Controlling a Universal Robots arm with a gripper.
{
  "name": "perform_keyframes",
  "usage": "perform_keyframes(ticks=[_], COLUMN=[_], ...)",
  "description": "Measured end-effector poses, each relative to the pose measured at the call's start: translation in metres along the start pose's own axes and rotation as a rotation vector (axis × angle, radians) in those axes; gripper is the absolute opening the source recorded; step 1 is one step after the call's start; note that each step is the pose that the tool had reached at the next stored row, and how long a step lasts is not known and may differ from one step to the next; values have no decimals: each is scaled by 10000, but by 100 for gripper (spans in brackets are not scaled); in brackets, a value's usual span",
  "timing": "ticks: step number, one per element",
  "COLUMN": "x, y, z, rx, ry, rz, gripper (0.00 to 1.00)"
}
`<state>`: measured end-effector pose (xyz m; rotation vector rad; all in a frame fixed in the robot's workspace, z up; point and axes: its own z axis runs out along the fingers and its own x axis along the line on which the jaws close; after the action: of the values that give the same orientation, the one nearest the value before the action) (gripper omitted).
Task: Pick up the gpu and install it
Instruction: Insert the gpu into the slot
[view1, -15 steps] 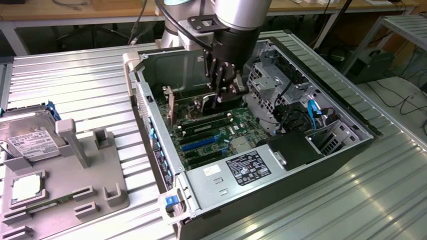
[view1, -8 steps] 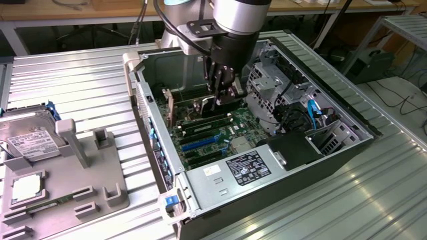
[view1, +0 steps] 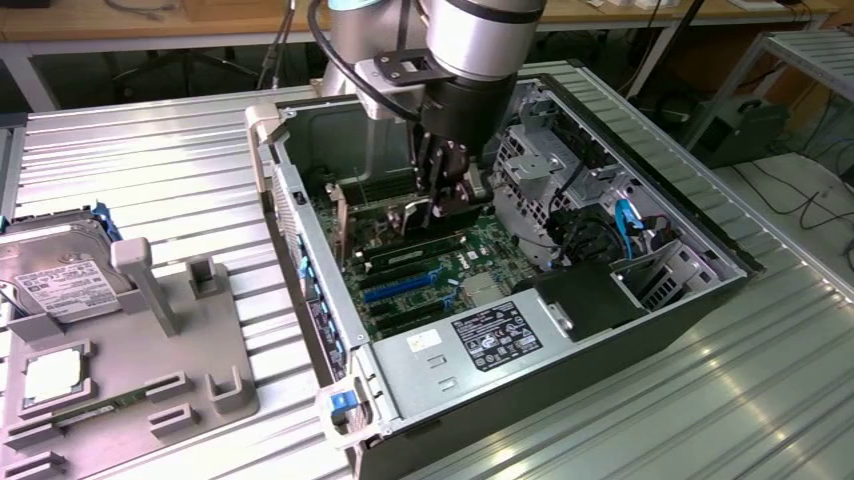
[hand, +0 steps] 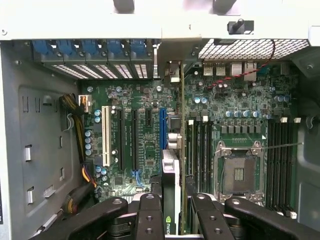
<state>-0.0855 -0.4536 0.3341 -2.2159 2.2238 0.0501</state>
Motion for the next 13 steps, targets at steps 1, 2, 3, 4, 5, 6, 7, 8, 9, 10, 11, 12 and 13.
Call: perform_keyframes(ticks=[1, 2, 3, 4, 5, 6, 7, 8, 9, 10, 11, 12, 13], x=[0, 1, 1, 2, 3, 3, 3, 4, 4, 5, 5, 8, 11], y=[0, 0, 0, -1, -1, -1, 3, 8, 11, 14, 15, 15, 15], z=[10, 22, 36, 53, 72, 89, 105, 123, 143, 160, 174, 183, 193], rx=[0, -1, 0, 0, -1, 0, 0, 0, 0, 0, -1, -1, -1], ry=[1, 1, 0, 1, 1, 1, 0, 0, 1, 1, 1, 1, 0], rz=[0, 1, 1, 1, 1, 1, 1, -2, -3, -4, -5, -5, -4], gripper=[27, 27, 27, 27, 27, 27, 27, 27, 27, 27, 27, 27, 27])
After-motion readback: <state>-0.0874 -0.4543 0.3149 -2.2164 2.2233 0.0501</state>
